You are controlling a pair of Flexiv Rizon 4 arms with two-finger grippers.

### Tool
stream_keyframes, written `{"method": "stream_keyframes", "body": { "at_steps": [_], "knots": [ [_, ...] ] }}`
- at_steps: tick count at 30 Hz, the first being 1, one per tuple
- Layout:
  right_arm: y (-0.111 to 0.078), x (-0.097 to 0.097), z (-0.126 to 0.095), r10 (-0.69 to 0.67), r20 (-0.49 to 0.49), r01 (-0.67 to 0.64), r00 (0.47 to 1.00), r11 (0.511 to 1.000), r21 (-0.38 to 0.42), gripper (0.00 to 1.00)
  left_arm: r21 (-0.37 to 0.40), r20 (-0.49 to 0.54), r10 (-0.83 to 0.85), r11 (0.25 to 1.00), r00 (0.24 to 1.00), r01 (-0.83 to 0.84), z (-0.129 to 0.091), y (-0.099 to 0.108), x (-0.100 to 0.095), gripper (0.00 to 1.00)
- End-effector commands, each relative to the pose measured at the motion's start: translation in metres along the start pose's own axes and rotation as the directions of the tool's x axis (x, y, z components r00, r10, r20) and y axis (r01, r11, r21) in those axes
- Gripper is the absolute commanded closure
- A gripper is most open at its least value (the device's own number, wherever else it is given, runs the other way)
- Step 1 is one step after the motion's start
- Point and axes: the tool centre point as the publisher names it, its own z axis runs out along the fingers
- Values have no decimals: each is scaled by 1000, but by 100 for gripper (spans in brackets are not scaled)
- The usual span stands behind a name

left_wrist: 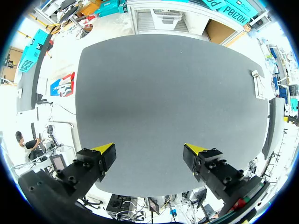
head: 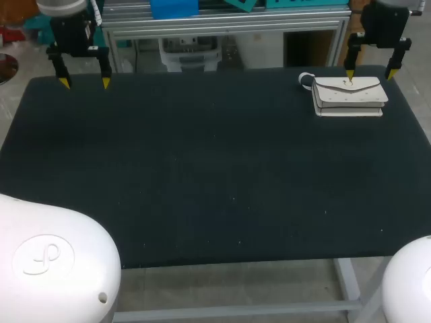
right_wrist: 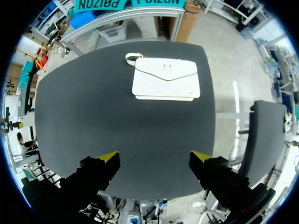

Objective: Pick up the bag, open it, inspect its contents, close it, and place it on the opposite side

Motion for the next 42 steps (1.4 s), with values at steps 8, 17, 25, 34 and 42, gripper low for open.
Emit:
{"method": "stream_keyframes", "body": {
  "at_steps": [8, 17, 25, 34, 42],
  "knots": [
    [0, 0, -1, 0, 1, 0, 1000, 1000, 2, 0, 0, 2, 0, 1000, 1000, 0, -1, 0, 0, 0],
    [0, 0, -1, 0, 1, 0, 1000, 1000, 2, 0, 0, 2, 0, 1000, 1000, 0, -1, 0, 0, 0],
    [4, -13, 9, 25, -57, -23, 998, 999, 38, 0, 150, -89, 242, 962, 966, -228, -2, 17, 20, 0],
    [22, -50, 28, 55, -168, -39, 984, 995, 93, 0, 340, -148, 612, 769, 777, -541, 9, 39, 50, 0],
    [37, -70, 44, 50, -261, -15, 964, 991, 134, 0, 509, -76, 832, 507, 550, -696, 22, 59, 78, 0]
  ]
}}
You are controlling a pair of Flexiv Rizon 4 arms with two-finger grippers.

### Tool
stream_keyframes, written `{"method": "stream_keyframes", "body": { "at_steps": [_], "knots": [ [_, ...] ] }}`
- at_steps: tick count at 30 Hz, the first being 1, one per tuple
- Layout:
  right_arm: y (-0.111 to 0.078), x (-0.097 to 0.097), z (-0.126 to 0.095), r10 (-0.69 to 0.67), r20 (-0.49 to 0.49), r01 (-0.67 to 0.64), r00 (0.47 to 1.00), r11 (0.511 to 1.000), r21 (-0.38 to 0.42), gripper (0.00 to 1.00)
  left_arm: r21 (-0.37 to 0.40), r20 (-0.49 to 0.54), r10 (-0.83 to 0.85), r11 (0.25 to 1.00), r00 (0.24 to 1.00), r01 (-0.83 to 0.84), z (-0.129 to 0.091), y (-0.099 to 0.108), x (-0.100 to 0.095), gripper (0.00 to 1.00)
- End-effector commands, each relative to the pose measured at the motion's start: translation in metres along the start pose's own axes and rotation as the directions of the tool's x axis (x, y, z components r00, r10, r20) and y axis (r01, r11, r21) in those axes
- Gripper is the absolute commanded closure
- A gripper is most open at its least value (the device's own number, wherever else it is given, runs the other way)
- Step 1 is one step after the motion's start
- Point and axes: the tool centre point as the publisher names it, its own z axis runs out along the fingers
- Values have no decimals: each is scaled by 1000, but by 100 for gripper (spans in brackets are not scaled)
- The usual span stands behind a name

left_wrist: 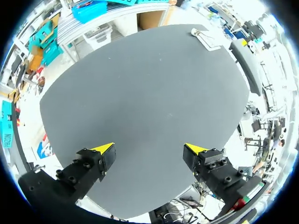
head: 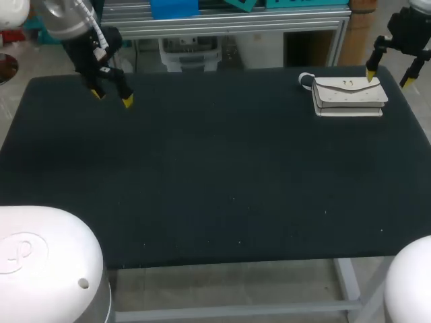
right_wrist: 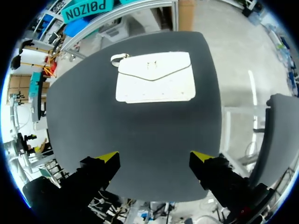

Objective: Pick up the bag, open it, inspect its contents, close it, and place it on the opposite side

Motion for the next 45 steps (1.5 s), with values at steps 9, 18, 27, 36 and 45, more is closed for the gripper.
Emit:
{"method": "stream_keyframes", "body": {
  "at_steps": [9, 18, 27, 36, 45],
  "knots": [
    [19, -24, 19, 35, -85, -28, 996, 995, 94, 0, 291, -26, 424, 869, 905, -399, 14, 7, 20, 0],
    [27, -30, 34, 37, -102, -29, 994, 996, 79, 0, 370, -8, 510, 801, 860, -471, 30, 1, 26, 0],
    [42, -55, 46, 104, -152, -100, 983, 994, 35, 0, 491, -11, 687, 637, 727, -594, 44, -11, 54, 0],
    [67, -71, 58, 95, -202, -120, 975, 987, -112, 0, 504, -82, 778, 571, 622, -648, 52, -15, 63, 0],
    [97, -78, 66, -5, -260, -52, 966, 977, -209, 0, 518, -145, 842, 512, 520, -685, 59, -11, 65, 0]
  ]
}}
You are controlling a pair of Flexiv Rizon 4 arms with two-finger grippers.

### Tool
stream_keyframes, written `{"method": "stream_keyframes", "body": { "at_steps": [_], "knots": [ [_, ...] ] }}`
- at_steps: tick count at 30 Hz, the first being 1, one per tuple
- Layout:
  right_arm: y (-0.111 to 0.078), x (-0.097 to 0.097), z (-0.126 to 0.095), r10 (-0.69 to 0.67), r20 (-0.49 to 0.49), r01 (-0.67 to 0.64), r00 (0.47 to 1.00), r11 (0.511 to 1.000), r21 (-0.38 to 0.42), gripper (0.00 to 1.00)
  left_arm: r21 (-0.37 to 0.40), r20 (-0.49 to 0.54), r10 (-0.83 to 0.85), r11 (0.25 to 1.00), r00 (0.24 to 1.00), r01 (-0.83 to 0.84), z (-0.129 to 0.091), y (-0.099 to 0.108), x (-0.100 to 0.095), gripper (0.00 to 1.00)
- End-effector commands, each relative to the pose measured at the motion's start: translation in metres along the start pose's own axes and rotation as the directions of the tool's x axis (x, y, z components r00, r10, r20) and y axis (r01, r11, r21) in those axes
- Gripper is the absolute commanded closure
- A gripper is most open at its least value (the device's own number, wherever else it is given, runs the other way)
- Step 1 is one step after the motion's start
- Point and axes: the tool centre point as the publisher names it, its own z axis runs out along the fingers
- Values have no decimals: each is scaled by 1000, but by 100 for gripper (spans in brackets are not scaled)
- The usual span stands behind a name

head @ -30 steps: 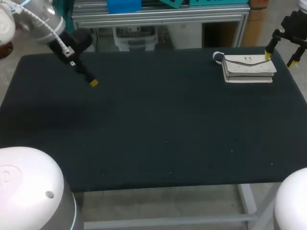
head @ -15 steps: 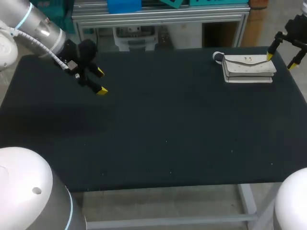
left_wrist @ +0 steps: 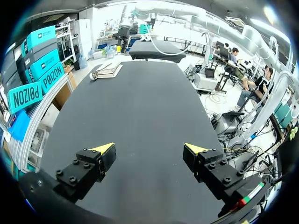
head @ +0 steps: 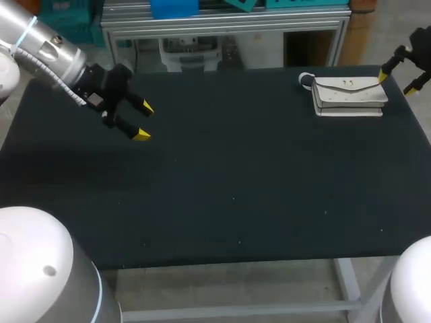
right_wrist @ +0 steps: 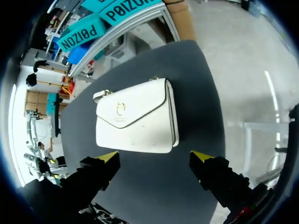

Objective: Pick up the bag, open it, inspect its contents, close it, and place it on the opposite side

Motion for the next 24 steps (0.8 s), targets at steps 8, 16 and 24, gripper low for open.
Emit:
{"method": "stream_keyframes", "body": {
  "at_steps": [8, 16, 24],
  "knots": [
    [27, -5, 31, -59, -71, 57, 996, 998, -33, 8, 13, -124, 32, 999, 992, -31, 3, 4, -9, 0],
    [40, -6, 53, -78, -120, 75, 990, 997, -24, 38, 10, -158, 38, 999, 987, -37, 6, 7, -10, 0],
    [47, -6, 62, -82, -146, 80, 986, 997, -20, 52, 6, -167, 25, 1000, 986, -25, 9, 10, -13, 0]
  ]
}}
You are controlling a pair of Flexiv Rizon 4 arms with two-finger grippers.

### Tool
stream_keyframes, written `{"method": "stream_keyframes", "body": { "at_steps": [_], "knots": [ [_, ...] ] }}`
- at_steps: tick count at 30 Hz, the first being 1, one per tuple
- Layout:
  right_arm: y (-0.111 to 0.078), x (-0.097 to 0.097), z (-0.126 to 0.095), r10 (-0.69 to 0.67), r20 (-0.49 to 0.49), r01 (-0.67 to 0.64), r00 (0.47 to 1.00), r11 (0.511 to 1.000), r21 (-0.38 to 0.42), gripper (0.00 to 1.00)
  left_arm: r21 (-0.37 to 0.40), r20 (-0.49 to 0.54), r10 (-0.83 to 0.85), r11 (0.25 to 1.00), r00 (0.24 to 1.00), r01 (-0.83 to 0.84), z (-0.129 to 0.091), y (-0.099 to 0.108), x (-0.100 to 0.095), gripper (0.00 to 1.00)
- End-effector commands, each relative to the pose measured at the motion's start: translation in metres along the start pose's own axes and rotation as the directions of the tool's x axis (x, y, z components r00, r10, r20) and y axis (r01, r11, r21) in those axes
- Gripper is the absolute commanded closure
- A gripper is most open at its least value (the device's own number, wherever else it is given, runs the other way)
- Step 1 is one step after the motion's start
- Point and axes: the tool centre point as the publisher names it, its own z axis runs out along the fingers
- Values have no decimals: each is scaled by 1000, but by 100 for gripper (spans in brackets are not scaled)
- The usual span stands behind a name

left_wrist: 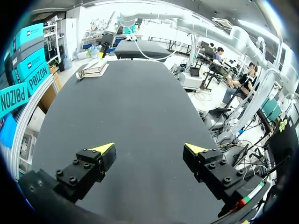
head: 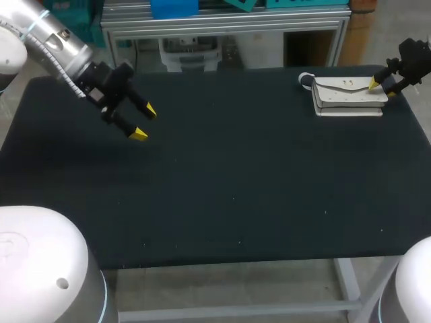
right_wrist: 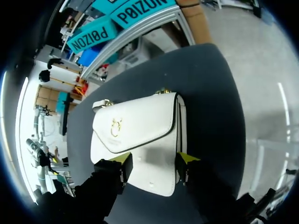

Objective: Pick up the bag, open it, inspect its contents, close it, and place it on the opposite side

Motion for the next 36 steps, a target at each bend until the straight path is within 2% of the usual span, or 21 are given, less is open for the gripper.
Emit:
{"method": "stream_keyframes", "body": {
  "at_steps": [1, 3, 4, 9, 13, 15, 20, 26, 30, 36],
  "knots": [
    [11, -5, 7, -3, -31, 4, 1000, 998, 56, 55, 6, -17, -3, 1000, 1000, 3, 1, 1, -5, 0],
    [10, -4, 13, -5, -47, 8, 999, 998, 65, 74, 12, -21, -3, 1000, 1000, 3, 2, 1, -6, 0],
    [9, -3, 16, -10, -66, 15, 998, 997, 71, 100, 14, -23, -2, 1000, 1000, 3, 2, 1, -6, 0],
    [0, 4, 23, -29, -99, 37, 995, 996, 78, 100, 19, -5, -9, 1000, 1000, 9, 3, 5, -5, 0],
    [-10, 14, 24, -50, -108, 59, 993, 995, 85, 100, 48, 149, -30, 999, 988, 23, -1, 7, -7, 0],
    [-16, 20, 24, -63, -122, 73, 991, 994, 84, 100, 63, 186, -33, 998, 982, 22, -3, 8, -7, 0],
    [-27, 36, 26, -98, -143, 112, 985, 990, 90, 100, 54, 203, -9, 999, 979, -2, -3, 11, -2, 0],
    [-47, 58, 37, -134, -166, 153, 977, 983, 104, 100, 14, 229, 35, 999, 973, -39, 10, 12, 6, 0],
    [-63, 69, 44, -143, -196, 166, 970, 980, 109, 100, 26, 251, 31, 999, 968, -39, 14, 12, 8, 0],
    [-96, 88, 47, -160, -212, 188, 964, 975, 119, 100, 26, 251, 31, 999, 968, -39, 14, 12, 8, 0]
  ]
}}
